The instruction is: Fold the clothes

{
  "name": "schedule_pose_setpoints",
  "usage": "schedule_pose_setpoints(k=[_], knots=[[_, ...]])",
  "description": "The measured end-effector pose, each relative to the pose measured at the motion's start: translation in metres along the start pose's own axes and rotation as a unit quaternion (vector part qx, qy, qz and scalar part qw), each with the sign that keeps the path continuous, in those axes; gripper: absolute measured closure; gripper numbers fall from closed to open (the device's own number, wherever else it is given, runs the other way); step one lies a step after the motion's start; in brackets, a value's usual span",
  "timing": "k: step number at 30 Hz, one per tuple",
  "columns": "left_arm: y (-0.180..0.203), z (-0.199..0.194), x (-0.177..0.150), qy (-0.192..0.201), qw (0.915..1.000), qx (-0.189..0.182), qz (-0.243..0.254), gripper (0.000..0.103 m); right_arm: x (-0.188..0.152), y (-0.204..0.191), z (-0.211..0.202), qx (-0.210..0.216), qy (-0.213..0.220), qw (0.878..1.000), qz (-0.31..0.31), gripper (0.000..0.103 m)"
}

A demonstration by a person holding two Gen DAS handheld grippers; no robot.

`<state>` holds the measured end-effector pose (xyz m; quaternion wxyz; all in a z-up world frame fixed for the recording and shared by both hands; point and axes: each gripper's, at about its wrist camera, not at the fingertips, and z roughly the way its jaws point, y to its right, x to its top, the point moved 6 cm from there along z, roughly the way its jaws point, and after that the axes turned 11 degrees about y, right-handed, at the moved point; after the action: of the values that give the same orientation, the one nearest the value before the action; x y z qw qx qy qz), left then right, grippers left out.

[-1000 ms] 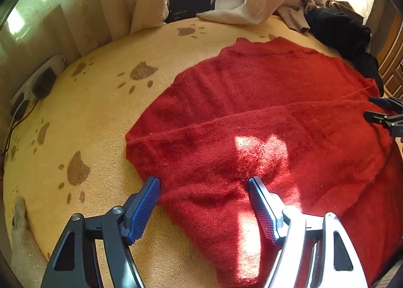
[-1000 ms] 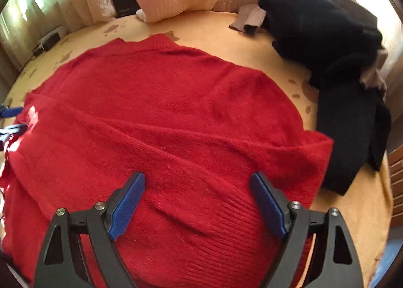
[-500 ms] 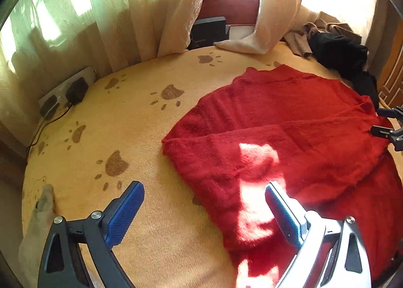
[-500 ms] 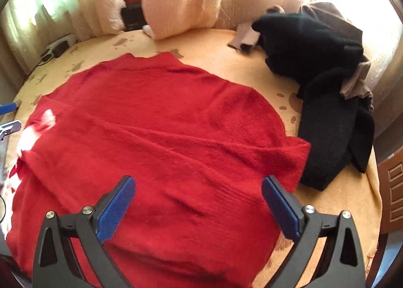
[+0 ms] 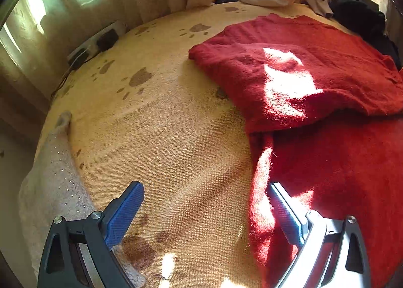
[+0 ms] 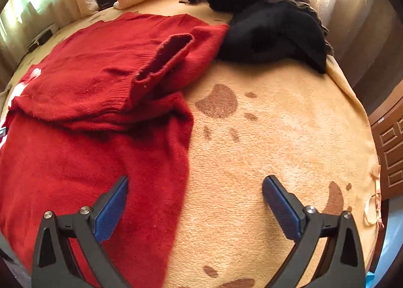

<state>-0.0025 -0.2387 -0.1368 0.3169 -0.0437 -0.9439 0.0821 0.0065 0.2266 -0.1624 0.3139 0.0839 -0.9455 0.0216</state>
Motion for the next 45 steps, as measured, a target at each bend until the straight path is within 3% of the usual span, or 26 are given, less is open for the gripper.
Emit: schedule_pose_setpoints(k=[6, 8, 12, 16, 22, 30, 36, 42, 45], knots=[[-0.002, -0.007, -0.004, -0.015, 0.9996, 0.023, -0.010, 0.003, 0.001, 0.005, -0.008, -0.008, -0.018, 1.000, 0.013, 0.001], [0.002, -0.016, 0.000, -0.008, 0.9996, 0.026, -0.006, 0.003, 0.011, 0.004, -0.015, -0.009, 0.000, 1.000, 0.009, 0.001], [0.016, -0.021, 0.019, 0.014, 0.9998, 0.013, 0.006, 0.003, 0.037, 0.014, -0.007, -0.047, 0.023, 0.999, 0.011, 0.001], [0.019, 0.003, 0.031, 0.009, 0.9994, 0.031, 0.010, 0.003, 0.051, 0.022, 0.015, -0.101, 0.024, 0.995, -0.006, 0.001], [-0.006, 0.027, 0.031, 0.010, 0.9983, 0.046, -0.035, 0.000, 0.055, 0.038, 0.016, -0.141, 0.044, 0.989, -0.012, 0.001], [-0.015, 0.029, 0.027, 0.033, 0.9981, 0.049, -0.016, 0.000, 0.044, 0.050, 0.013, -0.153, 0.047, 0.987, 0.002, 0.001], [-0.022, 0.024, 0.028, 0.018, 0.9981, -0.001, -0.058, 0.000, 0.047, 0.041, 0.011, -0.135, 0.025, 0.990, 0.016, 0.001], [-0.002, 0.035, 0.045, 0.043, 0.9990, -0.011, 0.002, 0.000, 0.050, 0.006, -0.009, -0.130, 0.048, 0.990, -0.017, 0.001], [-0.006, 0.044, 0.053, 0.055, 0.9984, -0.003, 0.010, 0.000, 0.045, 0.002, 0.001, -0.156, 0.034, 0.987, -0.024, 0.001]])
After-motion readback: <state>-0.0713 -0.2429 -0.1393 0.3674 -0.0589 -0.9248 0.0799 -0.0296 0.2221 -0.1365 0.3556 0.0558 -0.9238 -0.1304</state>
